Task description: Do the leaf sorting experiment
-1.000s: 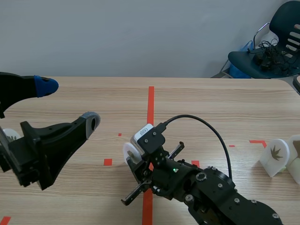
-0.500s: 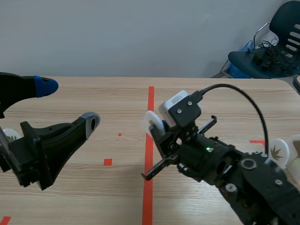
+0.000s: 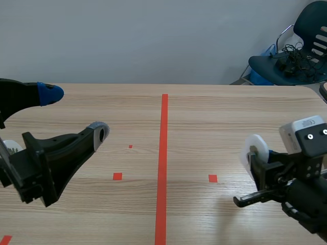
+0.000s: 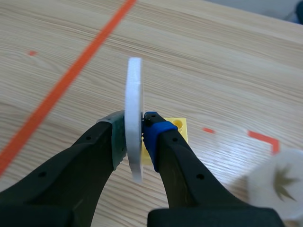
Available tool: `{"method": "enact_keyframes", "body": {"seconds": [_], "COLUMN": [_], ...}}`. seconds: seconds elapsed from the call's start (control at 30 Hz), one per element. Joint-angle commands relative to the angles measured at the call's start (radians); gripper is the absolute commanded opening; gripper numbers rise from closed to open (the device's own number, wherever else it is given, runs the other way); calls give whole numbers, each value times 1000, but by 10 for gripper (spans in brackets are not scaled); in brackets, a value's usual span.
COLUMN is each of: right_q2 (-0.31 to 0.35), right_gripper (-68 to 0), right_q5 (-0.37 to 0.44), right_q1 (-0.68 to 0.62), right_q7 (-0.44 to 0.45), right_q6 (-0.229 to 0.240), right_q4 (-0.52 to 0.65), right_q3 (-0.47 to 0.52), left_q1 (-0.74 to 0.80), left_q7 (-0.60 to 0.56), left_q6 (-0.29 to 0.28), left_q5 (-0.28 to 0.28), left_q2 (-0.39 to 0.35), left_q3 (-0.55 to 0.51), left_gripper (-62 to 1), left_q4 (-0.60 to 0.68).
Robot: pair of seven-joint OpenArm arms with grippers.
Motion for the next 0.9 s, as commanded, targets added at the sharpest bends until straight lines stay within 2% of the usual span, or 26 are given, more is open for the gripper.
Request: {"method": "enact_keyframes", "body": {"seconds": [0.0,0.2,0.33,0.43,0.53,0.77,0.87], "right_q2": [1,2,2,2,2,18,18], "right_gripper": [-599,-604,-629,-629,-622,-617,-558], "right_q5": [19,82,82,82,82,82,81], "right_q1": [61,198,251,266,273,272,272], "right_q7": [11,13,44,50,50,49,49], "right_q6": [-6,-2,-3,-22,-63,-66,-66], "right_q4": [-48,-283,-379,-407,-427,-447,-447], "right_q3": [13,59,77,113,148,163,163], "left_q1": [-3,-3,-3,-3,-3,-3,-3], "left_q7": [-18,-18,-17,-17,-17,-17,-17], "left_q6": [2,2,2,2,2,2,2], "left_q5": [-13,-13,-13,-13,-13,-13,-13], "left_q2": [2,2,2,2,2,2,2], "left_q3": [5,5,5,5,5,5,5], "left_gripper": [14,14,14,14,14,14,14], "left_q4": [3,3,3,2,2,2,2]}}
